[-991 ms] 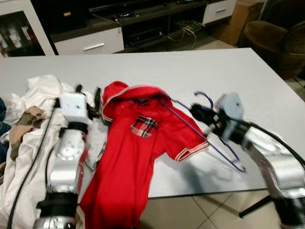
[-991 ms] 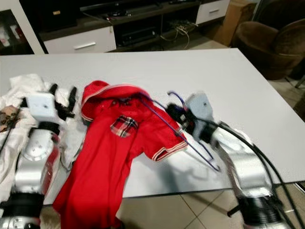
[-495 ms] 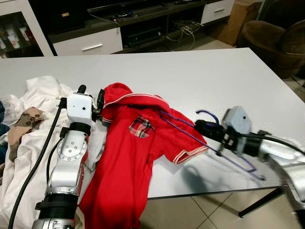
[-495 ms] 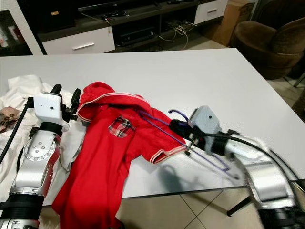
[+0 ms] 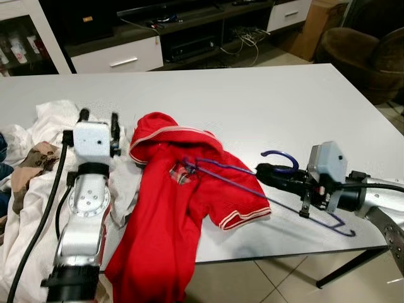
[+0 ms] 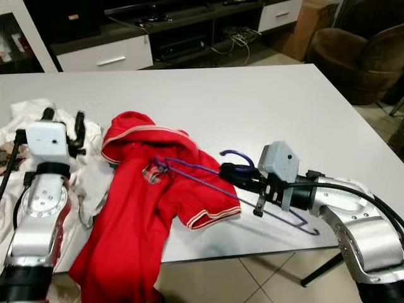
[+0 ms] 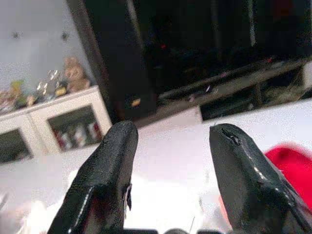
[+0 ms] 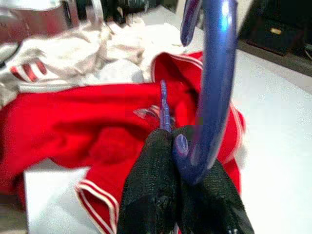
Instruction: Hang hanger
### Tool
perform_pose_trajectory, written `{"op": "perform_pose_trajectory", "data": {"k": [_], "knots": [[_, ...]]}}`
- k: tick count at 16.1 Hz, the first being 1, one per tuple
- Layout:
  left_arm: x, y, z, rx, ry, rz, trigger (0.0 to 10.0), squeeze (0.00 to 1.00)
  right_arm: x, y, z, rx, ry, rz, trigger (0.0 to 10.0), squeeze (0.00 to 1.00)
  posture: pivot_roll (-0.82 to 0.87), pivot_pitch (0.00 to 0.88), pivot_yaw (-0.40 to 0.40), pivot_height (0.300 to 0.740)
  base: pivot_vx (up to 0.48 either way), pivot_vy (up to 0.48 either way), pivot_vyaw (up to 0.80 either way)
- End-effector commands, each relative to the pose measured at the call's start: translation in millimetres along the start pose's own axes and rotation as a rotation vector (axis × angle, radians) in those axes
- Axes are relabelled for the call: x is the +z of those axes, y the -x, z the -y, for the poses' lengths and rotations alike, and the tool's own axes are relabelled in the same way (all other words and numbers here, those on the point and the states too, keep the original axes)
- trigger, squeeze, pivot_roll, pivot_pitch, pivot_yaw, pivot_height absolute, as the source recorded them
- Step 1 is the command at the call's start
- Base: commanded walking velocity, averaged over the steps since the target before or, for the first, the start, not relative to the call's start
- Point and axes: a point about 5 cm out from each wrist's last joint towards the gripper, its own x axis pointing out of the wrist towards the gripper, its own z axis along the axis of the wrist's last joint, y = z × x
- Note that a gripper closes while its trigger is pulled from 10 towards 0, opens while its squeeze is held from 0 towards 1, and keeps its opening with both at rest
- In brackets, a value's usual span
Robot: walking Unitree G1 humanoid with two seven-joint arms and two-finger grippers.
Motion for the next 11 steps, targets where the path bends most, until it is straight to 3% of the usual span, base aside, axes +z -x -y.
{"op": "perform_pose_trajectory", "data": {"k": [1, 3, 6, 7, 11], "knots": [[-6, 4.0, 3.2, -0.002, -0.014, -0.040, 10.0, 0.00, 0, 1.4, -1.8, 0.011, -0.032, 0.019, 10.0, 0.00, 0.05, 0.003, 0.038, 0.740, 0.000, 0.000, 0.00], [-6, 5.2, 9.9, -0.032, 0.002, -0.049, 10.0, 0.00, -6, 1.5, -5.1, 0.036, -0.052, -0.006, 10.0, 0.00, 0.05, 0.004, 0.040, 0.740, 0.000, 0.000, 0.00], [-3, 2.1, 14.5, -0.070, -0.017, -0.036, 10.0, 0.00, -29, 8.5, -12.2, 0.099, 0.039, -0.223, 10.0, 0.00, 0.05, 0.004, 0.040, 0.740, 0.000, 0.000, 0.00], [-3, 0.6, 15.2, -0.078, -0.018, -0.034, 10.0, 0.00, -29, 11.4, -10.6, 0.103, 0.060, -0.249, 10.0, 0.00, 0.05, 0.004, 0.040, 0.740, 0.000, 0.000, 0.00], [-3, 0.1, 18.6, -0.086, -0.010, -0.039, 10.0, 0.00, -4, 11.9, -1.1, 0.081, 0.073, -0.125, 10.0, 0.00, 0.03, 0.006, 0.045, 0.740, 0.000, 0.000, 0.00]]}}
